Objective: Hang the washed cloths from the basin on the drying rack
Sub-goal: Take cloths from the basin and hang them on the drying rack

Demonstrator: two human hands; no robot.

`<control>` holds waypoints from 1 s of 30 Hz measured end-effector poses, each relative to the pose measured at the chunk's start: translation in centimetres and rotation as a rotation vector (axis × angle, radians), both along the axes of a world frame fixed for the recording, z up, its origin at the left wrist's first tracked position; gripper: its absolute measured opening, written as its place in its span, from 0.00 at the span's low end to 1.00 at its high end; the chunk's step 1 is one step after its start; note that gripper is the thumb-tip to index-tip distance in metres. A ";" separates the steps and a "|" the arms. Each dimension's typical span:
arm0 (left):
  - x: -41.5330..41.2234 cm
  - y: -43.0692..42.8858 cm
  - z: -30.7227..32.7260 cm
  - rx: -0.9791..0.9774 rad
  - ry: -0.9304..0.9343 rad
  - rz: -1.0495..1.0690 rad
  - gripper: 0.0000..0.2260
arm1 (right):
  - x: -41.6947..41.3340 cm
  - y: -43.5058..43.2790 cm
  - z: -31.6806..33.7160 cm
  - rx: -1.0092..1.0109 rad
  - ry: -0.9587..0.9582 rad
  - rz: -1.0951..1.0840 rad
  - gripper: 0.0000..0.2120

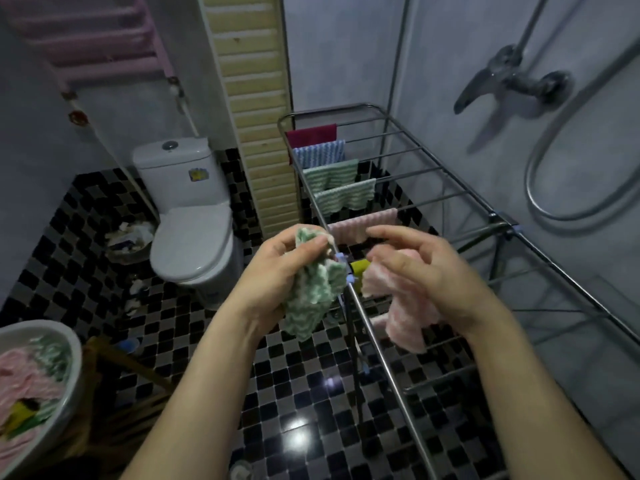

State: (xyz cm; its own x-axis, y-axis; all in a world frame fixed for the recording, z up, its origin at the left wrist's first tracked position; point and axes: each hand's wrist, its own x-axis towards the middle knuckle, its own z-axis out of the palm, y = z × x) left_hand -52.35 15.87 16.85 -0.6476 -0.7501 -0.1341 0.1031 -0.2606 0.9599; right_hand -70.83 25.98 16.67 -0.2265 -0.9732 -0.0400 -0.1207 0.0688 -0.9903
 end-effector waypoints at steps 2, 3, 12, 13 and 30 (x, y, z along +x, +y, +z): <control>-1.4 1.1 0.3 -0.074 0.001 -0.067 0.06 | 0.2 0.5 0.4 0.008 0.032 0.071 0.25; -2.1 1.6 0.4 -0.130 -0.005 -0.094 0.08 | 0.3 0.6 0.4 0.013 0.029 0.089 0.25; -4.3 4.2 0.4 -0.402 -0.158 -0.119 0.18 | -0.7 2.8 -0.4 0.081 -0.073 -0.003 0.16; -4.2 4.3 0.3 -0.412 -0.207 -0.109 0.21 | -0.9 2.9 -0.6 0.067 -0.094 -0.042 0.16; -6.6 7.0 -2.5 -0.308 -0.237 -0.015 0.10 | -6.2 9.7 -1.0 0.115 0.000 -0.163 0.08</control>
State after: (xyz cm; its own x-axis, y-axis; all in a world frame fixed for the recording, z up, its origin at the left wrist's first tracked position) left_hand -58.94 22.87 14.32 -0.6371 -0.7690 -0.0515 -0.1328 0.0437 0.9902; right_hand -77.06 35.67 15.67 -0.3808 -0.9126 -0.1491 -0.0991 0.2006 -0.9747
